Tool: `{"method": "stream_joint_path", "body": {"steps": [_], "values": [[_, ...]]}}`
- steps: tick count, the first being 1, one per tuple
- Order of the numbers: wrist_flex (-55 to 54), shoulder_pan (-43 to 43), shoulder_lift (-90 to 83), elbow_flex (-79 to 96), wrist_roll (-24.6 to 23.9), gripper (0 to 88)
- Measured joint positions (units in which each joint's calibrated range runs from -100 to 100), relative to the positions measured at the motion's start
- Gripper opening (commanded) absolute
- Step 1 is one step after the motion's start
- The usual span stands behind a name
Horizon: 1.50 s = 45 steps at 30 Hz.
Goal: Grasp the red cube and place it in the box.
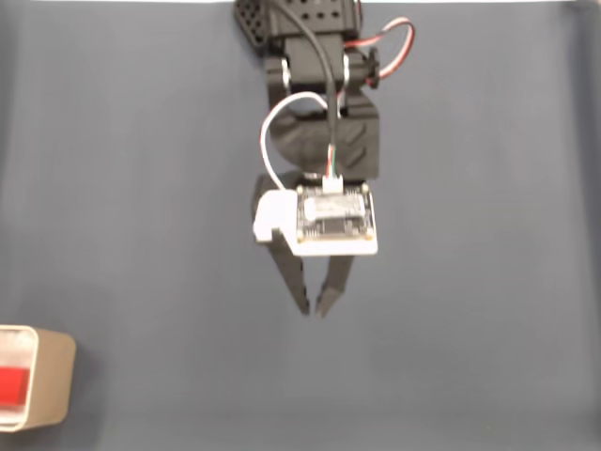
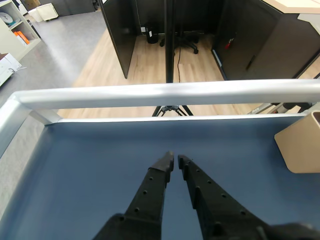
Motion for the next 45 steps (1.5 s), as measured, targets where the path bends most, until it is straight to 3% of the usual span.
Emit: {"method": "stream_joint_path", "body": {"steps": [30,37,45], "values": [[-3.82,0.0,-55.32,66.82,0.49,0.0],[-2.78,-0.07,-67.22,73.6,0.49,0.0],[8.27,-1.04,-75.47,74.5,-0.39,0.0]]}}
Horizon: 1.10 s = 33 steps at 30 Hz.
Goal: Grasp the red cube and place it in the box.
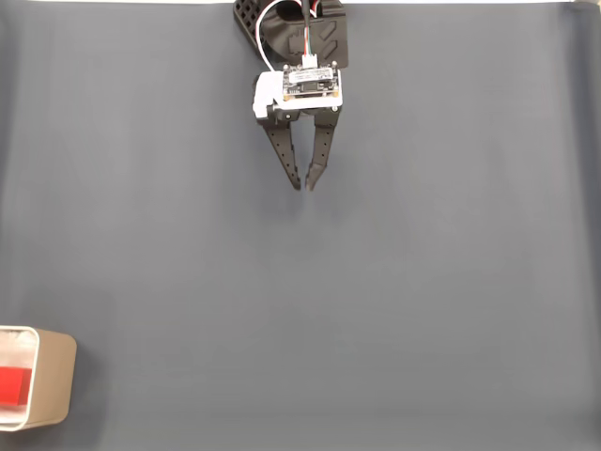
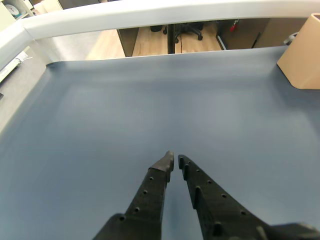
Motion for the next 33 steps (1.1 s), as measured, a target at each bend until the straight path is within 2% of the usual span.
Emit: {"method": "stream_joint_path", "body": {"steps": [22,33], "values": [[27.68,0.15,-3.39,0.09,-0.15,0.0],[32.86,0.3,-4.17,0.09,0.54,0.2]]}}
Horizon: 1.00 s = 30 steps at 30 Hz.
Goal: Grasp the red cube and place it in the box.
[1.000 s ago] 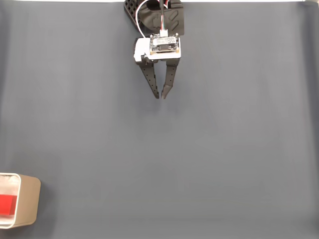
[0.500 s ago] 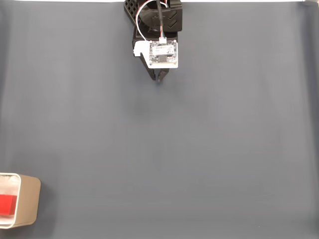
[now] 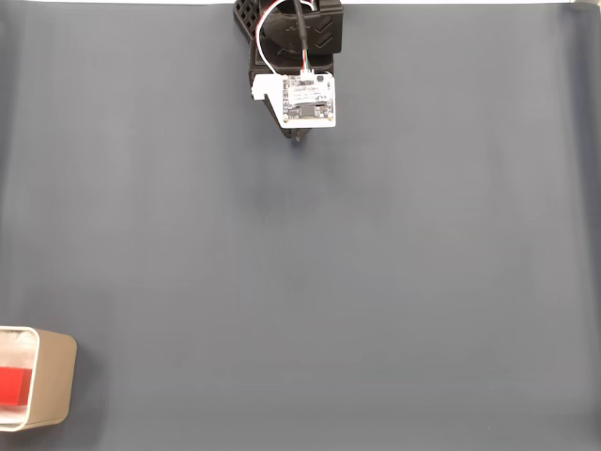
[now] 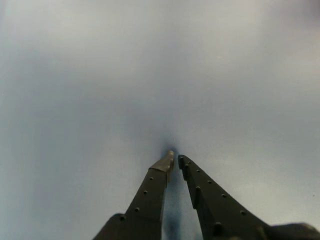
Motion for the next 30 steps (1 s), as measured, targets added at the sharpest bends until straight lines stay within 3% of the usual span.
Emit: {"method": "stream_joint_path", "body": {"steps": [30], "values": [[0.08,0.52,0.0,0.0,0.0,0.4]]}}
